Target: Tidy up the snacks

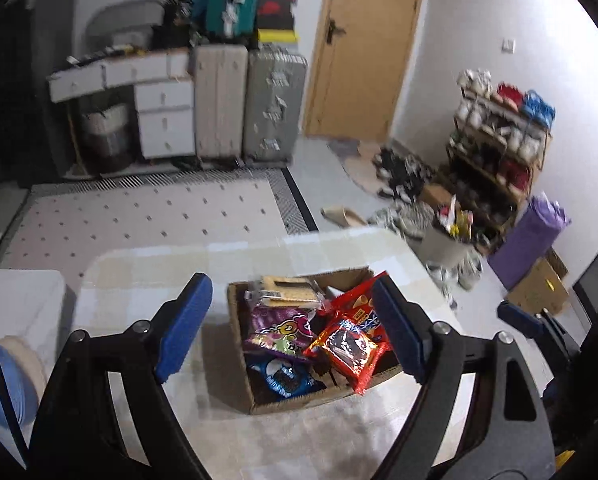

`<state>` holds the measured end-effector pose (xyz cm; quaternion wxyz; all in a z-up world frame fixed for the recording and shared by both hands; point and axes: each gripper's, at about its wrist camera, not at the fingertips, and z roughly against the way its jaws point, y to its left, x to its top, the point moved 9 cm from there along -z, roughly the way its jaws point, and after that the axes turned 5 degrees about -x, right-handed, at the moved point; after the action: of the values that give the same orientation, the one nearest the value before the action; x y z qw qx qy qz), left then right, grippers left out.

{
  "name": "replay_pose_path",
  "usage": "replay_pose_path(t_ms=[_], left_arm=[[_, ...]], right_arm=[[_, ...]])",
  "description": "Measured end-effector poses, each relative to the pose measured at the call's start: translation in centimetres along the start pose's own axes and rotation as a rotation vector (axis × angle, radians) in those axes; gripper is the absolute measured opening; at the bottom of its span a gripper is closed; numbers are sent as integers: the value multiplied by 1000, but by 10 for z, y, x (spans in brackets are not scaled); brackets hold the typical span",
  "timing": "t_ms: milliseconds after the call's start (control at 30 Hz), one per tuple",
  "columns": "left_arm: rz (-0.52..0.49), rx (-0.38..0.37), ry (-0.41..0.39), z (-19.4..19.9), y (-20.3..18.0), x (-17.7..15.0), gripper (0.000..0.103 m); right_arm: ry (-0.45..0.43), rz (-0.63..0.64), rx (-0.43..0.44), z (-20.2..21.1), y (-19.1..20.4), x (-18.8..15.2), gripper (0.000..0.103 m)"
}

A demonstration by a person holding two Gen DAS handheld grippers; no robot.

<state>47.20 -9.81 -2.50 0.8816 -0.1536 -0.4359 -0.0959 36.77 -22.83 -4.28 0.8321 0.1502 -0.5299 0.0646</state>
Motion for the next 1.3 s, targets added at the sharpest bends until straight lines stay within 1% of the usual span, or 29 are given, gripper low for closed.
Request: replay_pose_path(t_ms=[67, 133, 200, 233, 300, 367, 467, 567, 667, 733, 800, 900, 967, 1000, 1067, 1167, 1200, 1233, 1300], left_arm=[[1, -2, -40, 33, -5, -3, 84], [13, -3, -82, 67, -9, -8, 86], [25, -4, -129, 98, -13, -15, 92], [28, 6, -154, 115, -15, -19, 102], [24, 24, -215, 148, -19, -30, 102], [0, 41, -255, 177, -27, -43, 102], [-40, 102, -296, 211, -38, -69, 102], [-55, 134, -318, 234, -47, -95, 102], [-43, 132, -301, 245, -54, -125, 102], [-10, 147, -299, 253, -55, -145, 102], [3, 148, -293, 254, -58, -162, 102], [-25, 199, -287, 252, -62, -187, 102], [-38, 198, -250, 246, -69, -203, 102], [-28, 182, -228, 242, -72, -208, 102], [-7, 150, -227, 238, -75, -212, 102], [-25, 152, -226, 237, -84, -222, 102], [-28, 158, -226, 233, -86, -219, 102], [-29, 167, -228, 235, -88, -224, 102], [-28, 161, -228, 235, -89, -225, 102]], right_arm=[[-22, 0, 13, 19, 7, 7, 99], [-42, 5, 4, 39, 14, 14, 102], [-64, 1, -3, 63, 21, 19, 102], [-70, -3, -3, 72, 24, 21, 102], [-77, -11, -9, 92, 30, 20, 102], [-82, -19, -23, 109, 33, 17, 102], [-93, -15, -55, 137, 38, 9, 102], [-121, -20, -94, 161, 41, -5, 102], [-144, -10, -121, 174, 45, -21, 102], [-155, 3, -145, 180, 49, -37, 102], [-164, 9, -140, 186, 53, -53, 102], [-174, 32, -155, 195, 56, -72, 102], [-150, 23, -159, 192, 55, -82, 102], [-140, 18, -159, 190, 54, -85, 102], [-132, 8, -166, 188, 50, -88, 102], [-126, -26, -165, 189, 45, -90, 102], [-126, -36, -166, 191, 43, -90, 102], [-128, -43, -169, 192, 42, -91, 102], [-127, -49, -166, 192, 41, -90, 102]])
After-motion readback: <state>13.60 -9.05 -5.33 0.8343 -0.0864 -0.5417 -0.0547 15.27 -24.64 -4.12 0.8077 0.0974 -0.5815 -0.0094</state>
